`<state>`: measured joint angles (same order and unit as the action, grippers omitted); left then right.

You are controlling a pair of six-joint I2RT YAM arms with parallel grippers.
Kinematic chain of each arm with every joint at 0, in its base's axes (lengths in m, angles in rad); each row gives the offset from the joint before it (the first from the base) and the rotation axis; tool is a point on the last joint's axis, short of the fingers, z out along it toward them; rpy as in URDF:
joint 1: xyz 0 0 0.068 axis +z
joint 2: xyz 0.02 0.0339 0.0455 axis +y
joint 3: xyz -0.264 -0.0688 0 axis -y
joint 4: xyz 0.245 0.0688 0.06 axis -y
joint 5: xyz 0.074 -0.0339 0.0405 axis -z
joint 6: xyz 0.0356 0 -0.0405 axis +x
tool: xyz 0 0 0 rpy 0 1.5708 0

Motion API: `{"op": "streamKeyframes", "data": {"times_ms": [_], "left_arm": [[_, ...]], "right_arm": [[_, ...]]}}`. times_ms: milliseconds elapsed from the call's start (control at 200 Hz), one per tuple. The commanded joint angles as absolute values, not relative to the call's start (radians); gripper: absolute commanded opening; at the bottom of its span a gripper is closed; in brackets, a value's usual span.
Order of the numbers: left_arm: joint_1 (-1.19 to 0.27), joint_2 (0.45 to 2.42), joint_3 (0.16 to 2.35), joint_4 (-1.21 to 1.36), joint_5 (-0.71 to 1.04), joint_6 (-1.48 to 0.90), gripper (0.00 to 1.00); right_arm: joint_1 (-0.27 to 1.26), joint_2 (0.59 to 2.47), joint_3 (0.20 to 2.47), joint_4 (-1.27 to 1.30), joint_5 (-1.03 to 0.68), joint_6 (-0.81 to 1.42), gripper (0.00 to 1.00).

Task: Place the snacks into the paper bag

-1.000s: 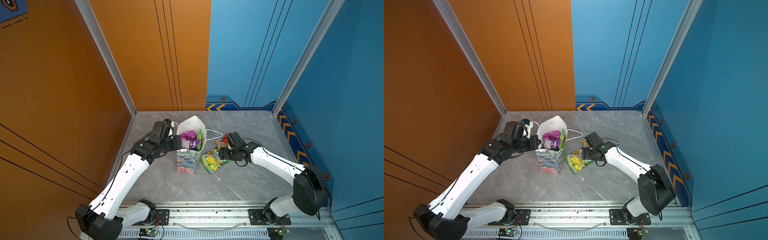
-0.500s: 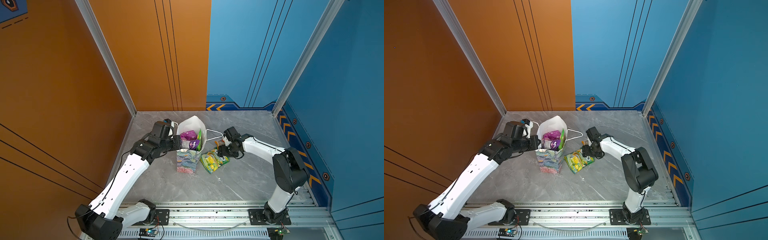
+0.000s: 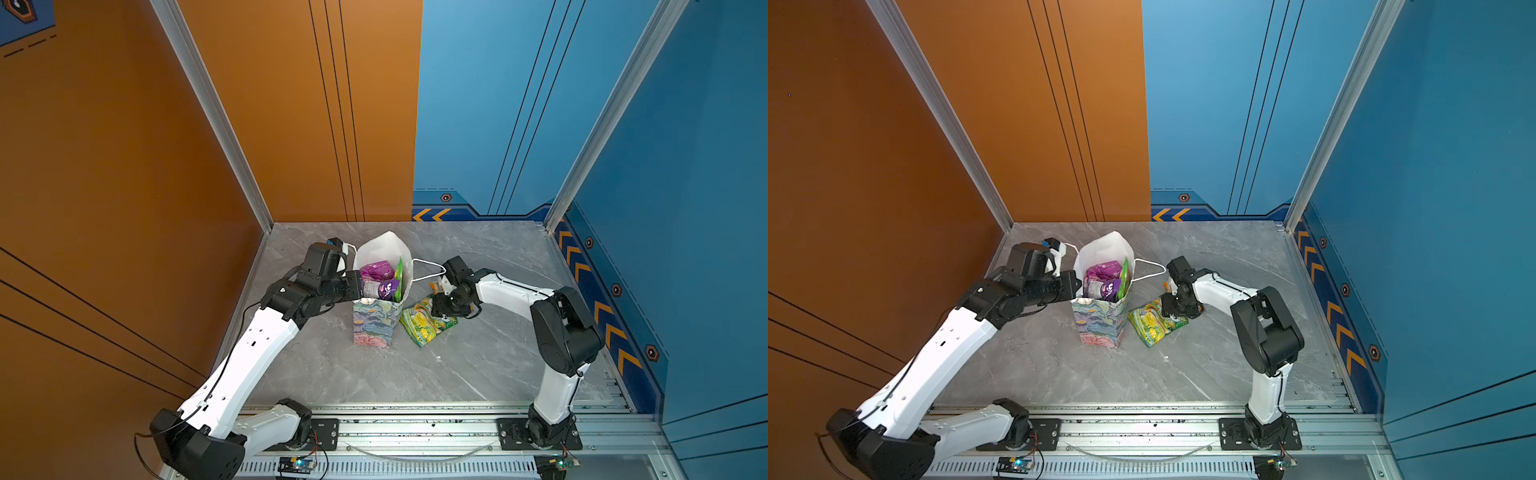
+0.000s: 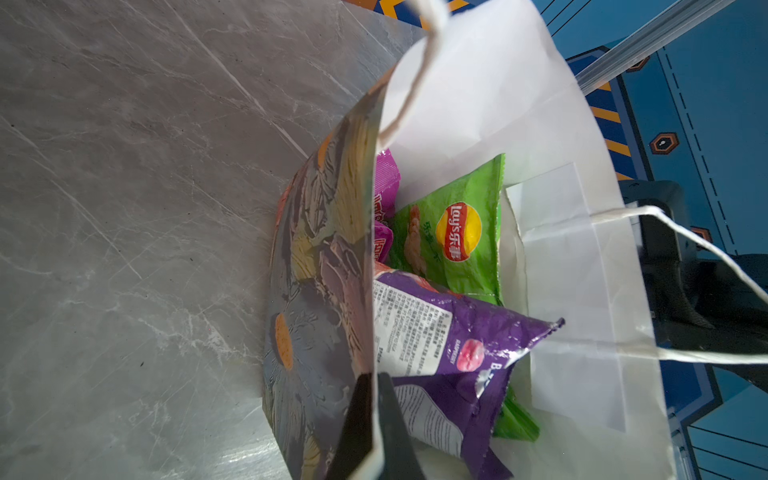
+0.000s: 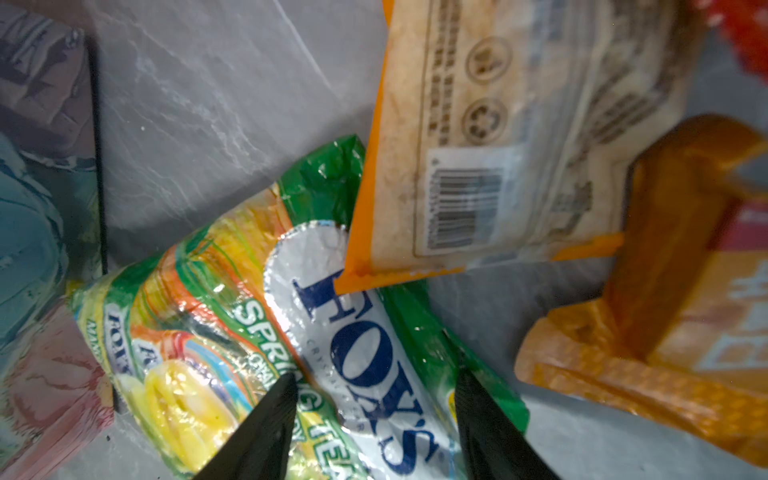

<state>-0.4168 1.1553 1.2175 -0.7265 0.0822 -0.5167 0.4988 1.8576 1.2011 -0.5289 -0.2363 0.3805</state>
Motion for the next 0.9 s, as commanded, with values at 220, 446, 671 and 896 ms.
{"op": "streamKeyframes", "data": {"times_ms": [220,446,671,896], "left_arm": [[-0.401,1.115,1.231,-0.624,0.083,-0.51,0.02],[-0.398,1.117,1.232,-0.623,0.087,-0.512,0.02],[-0.397,1.117,1.233,-0.623,0.089,-0.512,0.02],[-0.397,1.12,1.233,-0.623,0.097,-0.514,0.02]], "right_arm": [[0.553,1.869,1.111,-0.487,-0.235,0.421,0.3],[0.556,1.75,1.025,-0.451,-0.218,0.464,0.1],[0.562,1.599,0.916,-0.417,-0.193,0.544,0.0],[0.567,1.432,0.823,-0.4,-0.161,0.618,0.0]]}}
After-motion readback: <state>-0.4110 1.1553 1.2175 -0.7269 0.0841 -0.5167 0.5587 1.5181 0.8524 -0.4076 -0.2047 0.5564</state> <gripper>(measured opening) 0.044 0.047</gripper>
